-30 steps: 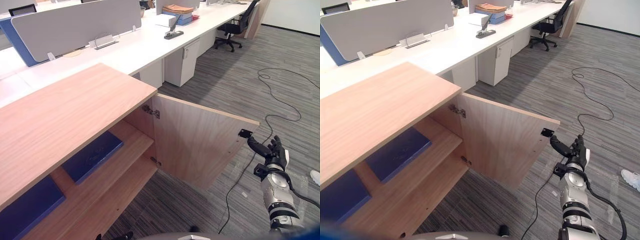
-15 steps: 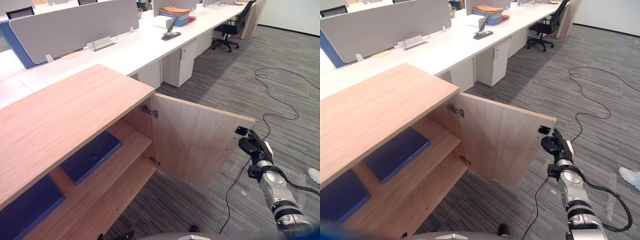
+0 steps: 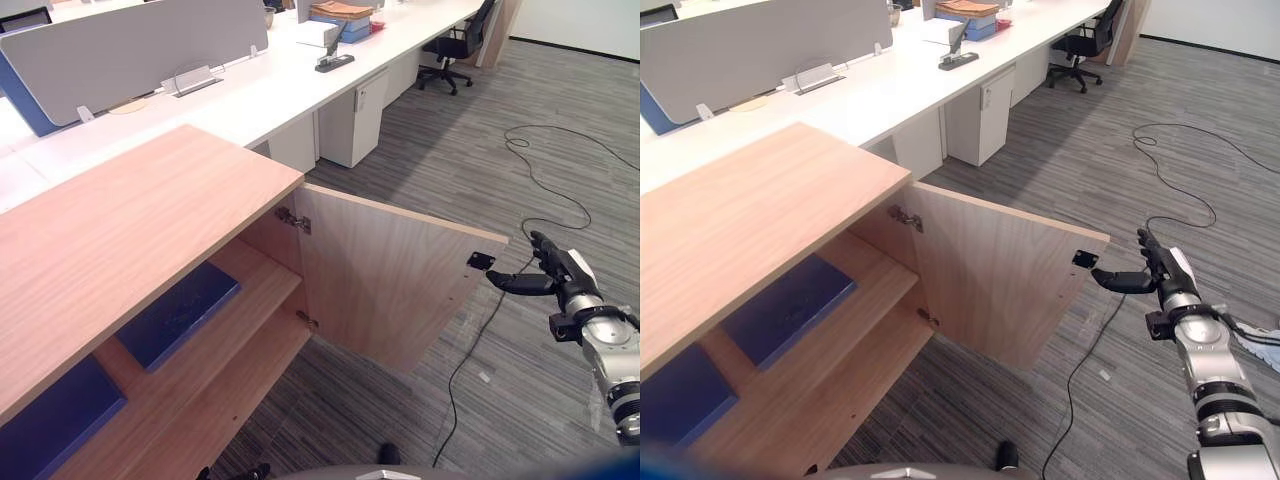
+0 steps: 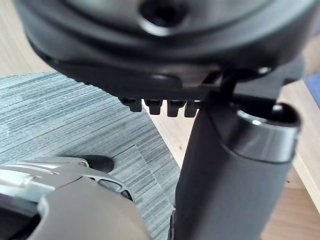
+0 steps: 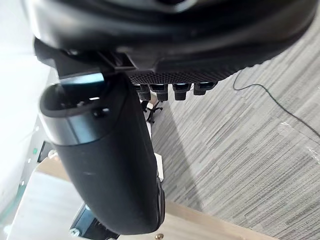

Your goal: Walk over to the cabinet, pick up the folder, carry it to the office cabinet, place the folder inside the office cabinet, then close the office cabinet door

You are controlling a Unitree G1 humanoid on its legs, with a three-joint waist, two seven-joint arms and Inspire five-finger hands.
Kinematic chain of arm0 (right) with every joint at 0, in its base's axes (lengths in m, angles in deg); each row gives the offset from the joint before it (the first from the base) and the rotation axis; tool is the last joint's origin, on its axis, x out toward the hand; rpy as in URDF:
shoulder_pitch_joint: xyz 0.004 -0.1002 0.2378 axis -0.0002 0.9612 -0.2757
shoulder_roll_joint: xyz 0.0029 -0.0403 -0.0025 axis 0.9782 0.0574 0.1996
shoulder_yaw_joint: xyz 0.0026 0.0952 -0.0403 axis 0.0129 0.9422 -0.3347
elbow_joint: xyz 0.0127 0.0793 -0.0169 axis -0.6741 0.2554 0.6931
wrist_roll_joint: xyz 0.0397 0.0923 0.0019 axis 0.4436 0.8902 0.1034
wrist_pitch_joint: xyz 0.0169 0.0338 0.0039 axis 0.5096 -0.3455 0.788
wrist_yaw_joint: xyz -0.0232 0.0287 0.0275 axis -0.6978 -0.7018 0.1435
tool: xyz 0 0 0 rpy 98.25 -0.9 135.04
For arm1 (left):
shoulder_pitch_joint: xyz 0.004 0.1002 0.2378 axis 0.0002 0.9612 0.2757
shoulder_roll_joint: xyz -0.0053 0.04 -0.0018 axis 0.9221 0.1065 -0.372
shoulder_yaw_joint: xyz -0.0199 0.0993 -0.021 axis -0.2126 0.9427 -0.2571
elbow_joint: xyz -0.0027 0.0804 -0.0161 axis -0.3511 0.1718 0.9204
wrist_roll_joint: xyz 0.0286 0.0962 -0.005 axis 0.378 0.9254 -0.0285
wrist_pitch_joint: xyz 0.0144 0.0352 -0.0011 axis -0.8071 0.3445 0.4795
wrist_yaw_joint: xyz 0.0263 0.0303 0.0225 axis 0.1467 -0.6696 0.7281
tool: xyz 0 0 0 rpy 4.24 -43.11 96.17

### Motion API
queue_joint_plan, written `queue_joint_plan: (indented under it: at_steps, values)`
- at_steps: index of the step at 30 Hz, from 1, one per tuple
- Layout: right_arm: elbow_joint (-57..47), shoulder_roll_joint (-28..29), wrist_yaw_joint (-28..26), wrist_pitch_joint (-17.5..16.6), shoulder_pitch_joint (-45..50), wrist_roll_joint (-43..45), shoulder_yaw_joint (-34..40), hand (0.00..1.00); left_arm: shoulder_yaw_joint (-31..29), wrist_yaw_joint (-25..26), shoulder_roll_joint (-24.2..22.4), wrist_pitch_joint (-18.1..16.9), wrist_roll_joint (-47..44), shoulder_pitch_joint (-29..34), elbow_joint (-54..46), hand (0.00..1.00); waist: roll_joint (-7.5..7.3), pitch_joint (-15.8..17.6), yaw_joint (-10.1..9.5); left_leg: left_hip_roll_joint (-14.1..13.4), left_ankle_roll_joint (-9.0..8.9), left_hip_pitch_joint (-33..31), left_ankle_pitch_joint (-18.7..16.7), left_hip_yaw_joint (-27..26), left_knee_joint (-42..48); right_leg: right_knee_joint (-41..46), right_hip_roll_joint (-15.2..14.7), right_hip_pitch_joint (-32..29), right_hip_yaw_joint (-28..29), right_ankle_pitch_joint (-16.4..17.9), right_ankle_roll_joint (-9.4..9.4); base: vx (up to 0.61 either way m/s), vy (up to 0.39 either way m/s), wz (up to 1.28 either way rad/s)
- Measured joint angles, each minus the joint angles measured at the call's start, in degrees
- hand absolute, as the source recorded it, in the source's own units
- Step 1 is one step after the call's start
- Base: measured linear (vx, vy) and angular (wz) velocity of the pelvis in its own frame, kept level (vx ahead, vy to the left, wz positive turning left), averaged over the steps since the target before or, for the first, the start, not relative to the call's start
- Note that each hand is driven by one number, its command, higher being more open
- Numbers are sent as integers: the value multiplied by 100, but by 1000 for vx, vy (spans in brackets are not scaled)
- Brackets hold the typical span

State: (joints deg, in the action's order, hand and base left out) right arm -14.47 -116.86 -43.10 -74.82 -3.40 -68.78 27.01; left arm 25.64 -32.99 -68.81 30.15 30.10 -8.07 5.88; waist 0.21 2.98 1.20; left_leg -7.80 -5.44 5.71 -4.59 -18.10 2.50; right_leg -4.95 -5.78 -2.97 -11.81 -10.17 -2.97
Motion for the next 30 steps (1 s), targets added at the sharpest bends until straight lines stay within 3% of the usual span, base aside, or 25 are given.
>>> queue_joint_plan:
  at_steps: [5, 9, 20, 30]
  values:
    - [-343, -313, -543, 0, 0, -78, -338, 100, 39, -102, 21, -25, 2, 5, -25, 100, -23, 14, 46, -2, -5, 9, -6, -25, 0, -8, 5, -8, 36, -1, -1, -22, 13, -2]
    - [-558, -618, -953, -14, -22, 379, -632, 100, 39, -152, 27, -54, 0, 18, -26, 100, -33, 20, 50, -6, -13, 21, -15, -61, 0, 3, 19, -25, 86, -6, -3, -21, 16, -6]
    - [-592, -1481, -1587, -13, -233, 320, -1408, 100, 60, -269, 45, -58, -4, 82, -128, 100, -99, 60, 36, -4, -7, 46, -42, -183, 5, 7, 33, -64, 205, -24, -8, -20, 14, -5]
    - [-281, -1709, -1636, 23, -234, 116, -1409, 100, 123, -321, 95, -56, -5, 80, -125, 100, -151, 85, 48, 3, -11, 145, -84, -439, 14, 4, 73, -88, 451, -76, 5, -37, 17, -13]
